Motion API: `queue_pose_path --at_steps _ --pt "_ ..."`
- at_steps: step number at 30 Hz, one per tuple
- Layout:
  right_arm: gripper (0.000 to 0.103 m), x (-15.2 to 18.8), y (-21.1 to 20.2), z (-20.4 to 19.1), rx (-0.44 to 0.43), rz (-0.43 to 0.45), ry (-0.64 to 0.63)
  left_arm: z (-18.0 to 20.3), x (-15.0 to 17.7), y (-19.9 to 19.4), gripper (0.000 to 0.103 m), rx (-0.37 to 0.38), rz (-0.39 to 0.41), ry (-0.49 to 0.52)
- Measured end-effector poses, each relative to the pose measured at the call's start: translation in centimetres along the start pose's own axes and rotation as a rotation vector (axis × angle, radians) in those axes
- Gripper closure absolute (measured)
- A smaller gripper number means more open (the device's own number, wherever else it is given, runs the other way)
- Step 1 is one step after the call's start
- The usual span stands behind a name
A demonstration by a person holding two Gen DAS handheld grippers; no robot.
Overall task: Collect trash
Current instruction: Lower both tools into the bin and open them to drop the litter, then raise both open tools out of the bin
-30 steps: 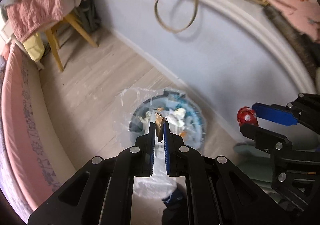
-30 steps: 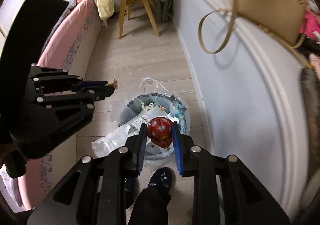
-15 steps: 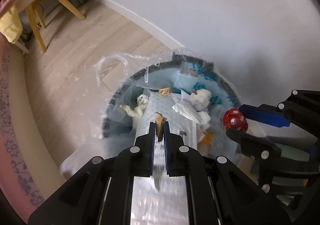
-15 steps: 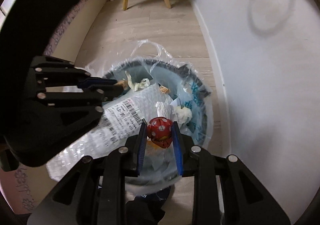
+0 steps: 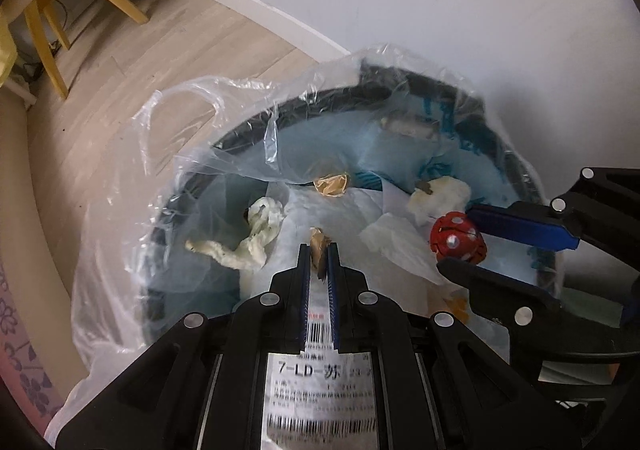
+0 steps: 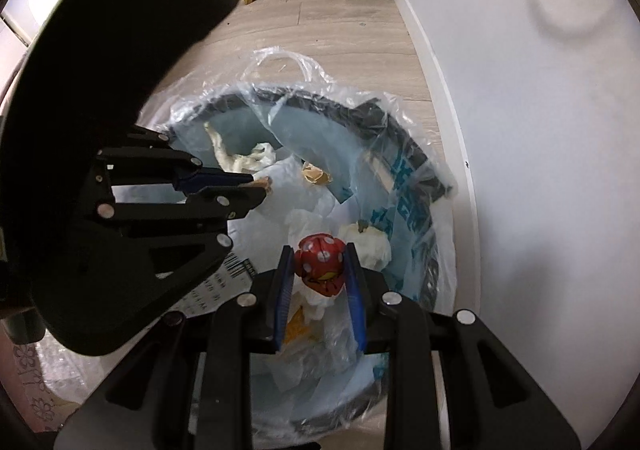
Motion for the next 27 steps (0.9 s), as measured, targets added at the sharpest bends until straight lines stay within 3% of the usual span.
queue_pose_path --at_steps 12,13,14,16,18,20,23,25,27 --pt "0.078 0.1 1.7 0.0 -0.002 -0.023 -0.051 0.3 0.2 0.3 0.094 0.0 -0.003 0.014" --pt "0.077 0.2 1.8 0.1 -0.004 -0.027 -0.056 0.2 0.2 0.1 0.082 -0.009 -0.002 0.015" --pt "0.077 0.1 1.8 0.1 -0.009 -0.031 -0.062 0.2 0.1 0.0 0.06 -0.022 0.001 0.014" --pt "0.061 0.1 1.7 -0.1 0.002 -0.026 -0.079 -0.2 -0.2 -0.5 0.053 -0.024 0.012 0.001" --pt "0.056 0.0 1.1 -0.1 0.015 -0.013 -0.086 -0.3 -0.2 -0.6 0.05 -0.021 0.004 0.005" --pt "0.051 0.0 0.6 -0.1 0.03 -0.007 -0.089 -0.5 -0.2 -0.9 0.04 -0.042 0.004 0.007" --pt "0.039 0.2 0.1 0.0 0.041 0.002 -0.08 -0.8 0.1 -1.9 0.036 -0.064 0.016 0.008" --pt "0.024 0.2 -0.2 -0.1 0.041 0.007 -0.082 -0.9 0.3 -2.5 0.033 -0.081 0.02 0.005" --pt "0.018 0.3 -0.7 -0.4 0.051 0.012 -0.092 -1.0 0.5 -3.1 0.031 -0.087 0.022 0.004"
Point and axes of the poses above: each gripper's, at about its wrist camera, not at the fingertips, and y roughly the way its jaws point, z to its right, x to its underside, the point moved 3 cm from there along y, roughly the way its jaws point, and after that the axes turned 4 degrees about -x, right-handed, at the moved point
